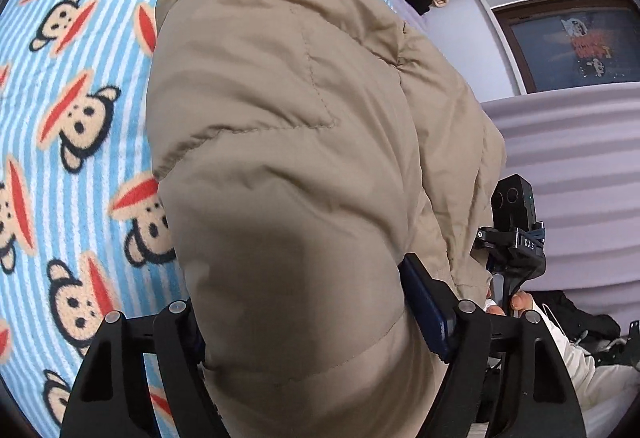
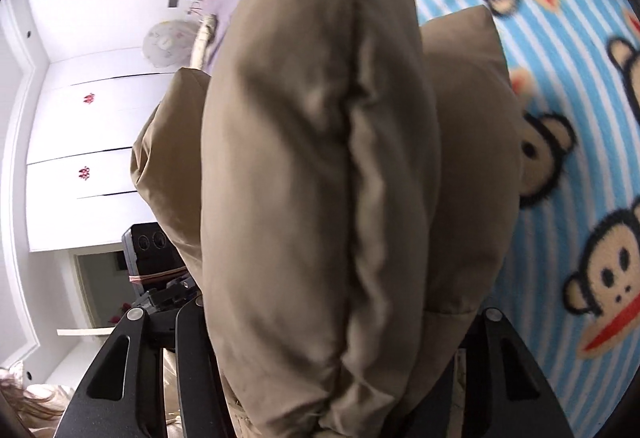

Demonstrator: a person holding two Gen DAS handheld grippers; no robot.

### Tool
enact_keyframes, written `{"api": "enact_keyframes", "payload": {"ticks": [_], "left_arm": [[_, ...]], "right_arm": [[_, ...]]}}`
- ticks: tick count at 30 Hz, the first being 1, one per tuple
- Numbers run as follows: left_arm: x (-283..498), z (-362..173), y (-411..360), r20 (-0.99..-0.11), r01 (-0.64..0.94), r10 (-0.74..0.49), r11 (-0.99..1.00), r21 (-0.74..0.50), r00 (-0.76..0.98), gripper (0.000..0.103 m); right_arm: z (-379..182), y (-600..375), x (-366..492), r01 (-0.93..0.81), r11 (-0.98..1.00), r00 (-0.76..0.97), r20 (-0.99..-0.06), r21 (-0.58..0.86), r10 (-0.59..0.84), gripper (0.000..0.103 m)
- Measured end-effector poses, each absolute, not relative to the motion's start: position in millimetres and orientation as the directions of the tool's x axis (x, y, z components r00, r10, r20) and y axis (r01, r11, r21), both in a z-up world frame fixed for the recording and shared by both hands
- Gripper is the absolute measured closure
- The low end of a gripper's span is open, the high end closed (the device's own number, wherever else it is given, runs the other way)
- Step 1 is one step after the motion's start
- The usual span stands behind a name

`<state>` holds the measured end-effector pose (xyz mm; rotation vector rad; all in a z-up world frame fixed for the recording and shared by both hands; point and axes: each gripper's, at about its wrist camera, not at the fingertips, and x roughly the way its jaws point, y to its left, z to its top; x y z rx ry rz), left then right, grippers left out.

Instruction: Fold large clothes

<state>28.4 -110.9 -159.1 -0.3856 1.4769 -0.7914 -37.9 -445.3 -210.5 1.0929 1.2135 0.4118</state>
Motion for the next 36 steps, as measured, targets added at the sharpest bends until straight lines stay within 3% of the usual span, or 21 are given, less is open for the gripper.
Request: {"api": "enact_keyframes", "payload": {"ticks": [7,13,18,20,24,26,28,30,32,34,35,36], "left_arm": [[92.4,-126.7,-50.4,-0.757,0.291,-0.653,0.723,-0.626,-0.007,0.024],[160.0,-148.2,13.2,-0.822,0.253,-0.566,0.805,-0.537,0.058,0.024],[194.9,-213.6,60.2,-0.848,0.111,-0.53,0.843,-0.526,-0.001,0.02],[191.5,-217.0,64.4,-0.845,0.13,-0.535,0.839,-0.528,0.02,0.02],[188.8,-215.4,55.6,-0.848,0.137,-0.528,0.844,-0.519,0.039,0.019],[187.0,-214.4,50.3,-0.85,0.137,-0.524,0.847,-0.514,0.046,0.019],[178.2,-212.8,55.2,-0.857,0.149,-0.512,0.853,-0.499,0.056,0.019],[177.4,-210.7,46.7,-0.866,0.15,-0.496,0.862,-0.484,0.064,0.019],[176.5,-205.3,45.1,-0.877,0.148,-0.475,0.874,-0.462,0.067,0.018],[177.1,-193.3,40.3,-0.899,0.161,-0.431,0.895,-0.415,0.076,0.019],[177.6,-184.3,39.5,-0.909,0.173,-0.405,0.906,-0.386,0.096,0.019],[178.3,-173.7,39.9,-0.915,0.187,-0.383,0.915,-0.357,0.128,0.019]], "right_arm": [[-185.3,-373.3,19.5,0.191,0.464,0.41,-0.499,0.865,0.763,0.045],[-218.8,-287.9,79.7,0.196,0.443,0.407,-0.484,0.875,0.775,0.045],[-269.1,-240.6,110.7,0.322,0.511,0.327,-0.601,0.797,0.729,0.037],[-271.3,-238.4,106.3,0.359,0.526,0.318,-0.631,0.771,0.707,0.034],[-227.5,-253.7,77.3,0.377,0.657,0.38,-0.756,0.652,0.533,0.034],[-193.2,-264.4,55.5,0.354,0.671,0.474,-0.744,0.651,0.472,0.034],[-169.5,-264.4,46.0,0.276,0.622,0.533,-0.655,0.732,0.535,0.039],[-165.0,-246.3,51.1,0.205,0.589,0.488,-0.603,0.782,0.631,0.039],[-178.0,-228.3,68.7,0.185,0.606,0.403,-0.622,0.773,0.671,0.038],[-207.1,-216.3,95.1,0.25,0.676,0.326,-0.718,0.693,0.615,0.038],[-221.1,-211.3,109.1,0.285,0.665,0.305,-0.723,0.69,0.62,0.038],[-235.5,-213.9,108.8,0.31,0.636,0.298,-0.707,0.707,0.641,0.045]]}}
